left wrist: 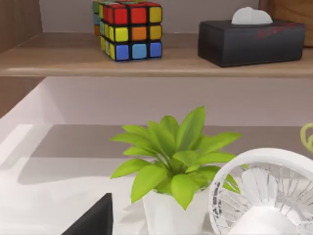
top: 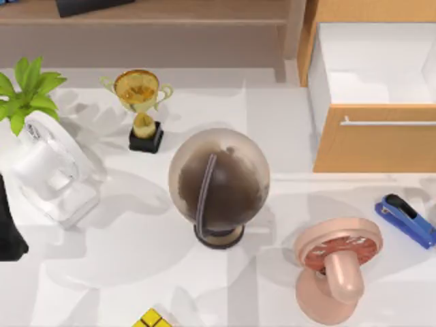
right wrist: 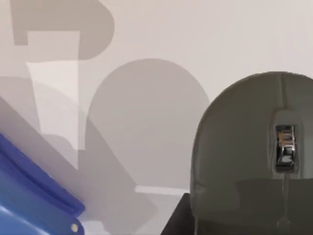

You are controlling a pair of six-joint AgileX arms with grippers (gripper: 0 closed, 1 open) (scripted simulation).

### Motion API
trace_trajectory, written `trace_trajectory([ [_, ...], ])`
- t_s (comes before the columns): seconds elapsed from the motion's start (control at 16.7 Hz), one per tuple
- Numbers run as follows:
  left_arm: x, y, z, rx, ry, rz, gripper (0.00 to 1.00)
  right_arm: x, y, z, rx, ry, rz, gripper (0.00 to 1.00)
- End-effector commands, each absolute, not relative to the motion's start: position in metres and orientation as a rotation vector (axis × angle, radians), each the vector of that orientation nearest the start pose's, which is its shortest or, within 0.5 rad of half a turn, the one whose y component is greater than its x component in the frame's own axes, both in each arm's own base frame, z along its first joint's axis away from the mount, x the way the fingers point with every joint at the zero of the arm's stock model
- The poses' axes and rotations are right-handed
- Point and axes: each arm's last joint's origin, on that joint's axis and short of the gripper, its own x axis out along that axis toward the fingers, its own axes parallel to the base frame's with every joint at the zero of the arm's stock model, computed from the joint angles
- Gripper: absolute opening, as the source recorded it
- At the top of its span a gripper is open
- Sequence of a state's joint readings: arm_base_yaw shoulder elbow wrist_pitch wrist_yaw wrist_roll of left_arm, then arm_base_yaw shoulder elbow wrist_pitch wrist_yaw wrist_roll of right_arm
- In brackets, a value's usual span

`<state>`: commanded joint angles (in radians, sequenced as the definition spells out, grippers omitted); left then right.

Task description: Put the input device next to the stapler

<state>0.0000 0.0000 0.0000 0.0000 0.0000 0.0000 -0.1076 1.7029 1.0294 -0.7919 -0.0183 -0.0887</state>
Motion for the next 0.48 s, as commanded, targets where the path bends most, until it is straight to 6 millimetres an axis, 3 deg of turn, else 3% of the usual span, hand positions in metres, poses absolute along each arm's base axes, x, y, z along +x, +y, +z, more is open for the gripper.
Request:
trace_trajectory([
  [0.48,0.1057,-0.0012,0.16,0.0,0.0,0.0,1.0,0.2968,-0.0304,0.1571,0.018,1.467,-0.012,0.0],
])
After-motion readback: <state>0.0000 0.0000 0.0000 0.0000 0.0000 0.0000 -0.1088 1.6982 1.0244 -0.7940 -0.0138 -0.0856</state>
